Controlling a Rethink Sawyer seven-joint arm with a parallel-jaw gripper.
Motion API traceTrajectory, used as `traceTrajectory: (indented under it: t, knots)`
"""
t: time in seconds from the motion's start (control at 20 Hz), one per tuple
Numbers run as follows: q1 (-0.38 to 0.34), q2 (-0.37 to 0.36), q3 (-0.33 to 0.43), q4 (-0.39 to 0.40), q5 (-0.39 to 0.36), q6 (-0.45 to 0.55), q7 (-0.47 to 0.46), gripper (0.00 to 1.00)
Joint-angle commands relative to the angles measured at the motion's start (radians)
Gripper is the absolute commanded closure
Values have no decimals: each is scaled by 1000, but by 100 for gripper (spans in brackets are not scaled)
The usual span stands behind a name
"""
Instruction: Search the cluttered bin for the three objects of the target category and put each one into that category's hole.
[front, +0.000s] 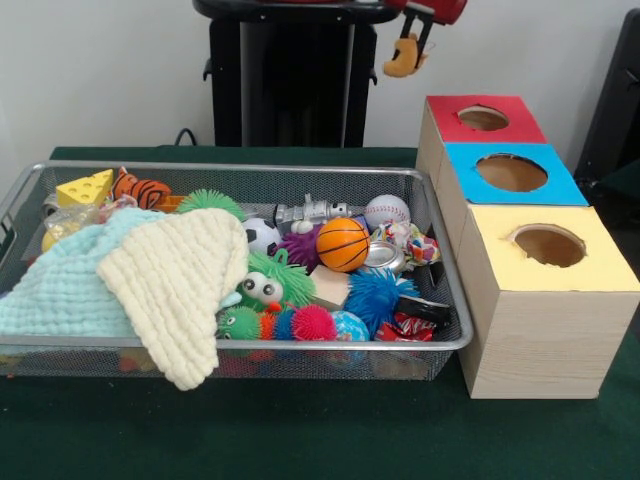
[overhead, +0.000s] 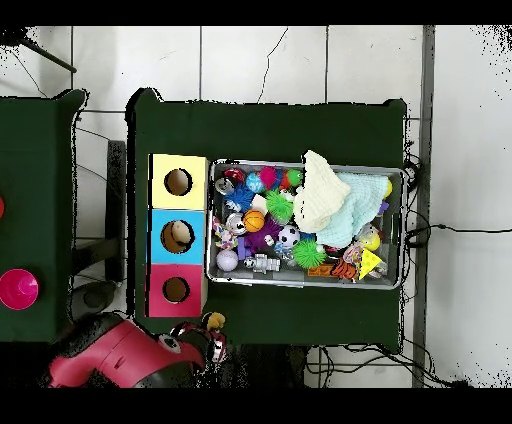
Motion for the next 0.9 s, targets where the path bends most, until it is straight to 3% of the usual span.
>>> traceTrajectory:
  t: [0.05, 0.4, 0.55, 0.9]
  knots:
    - [-31, 2, -8, -221, 75, -84, 347, 100]
    - [-46, -21, 37, -271, 68, 5, 340, 100]
    - [-70, 15, -5, -249, 81, -18, 357, 100]
    - [-86, 27, 5, -218, 87, -13, 394, 100]
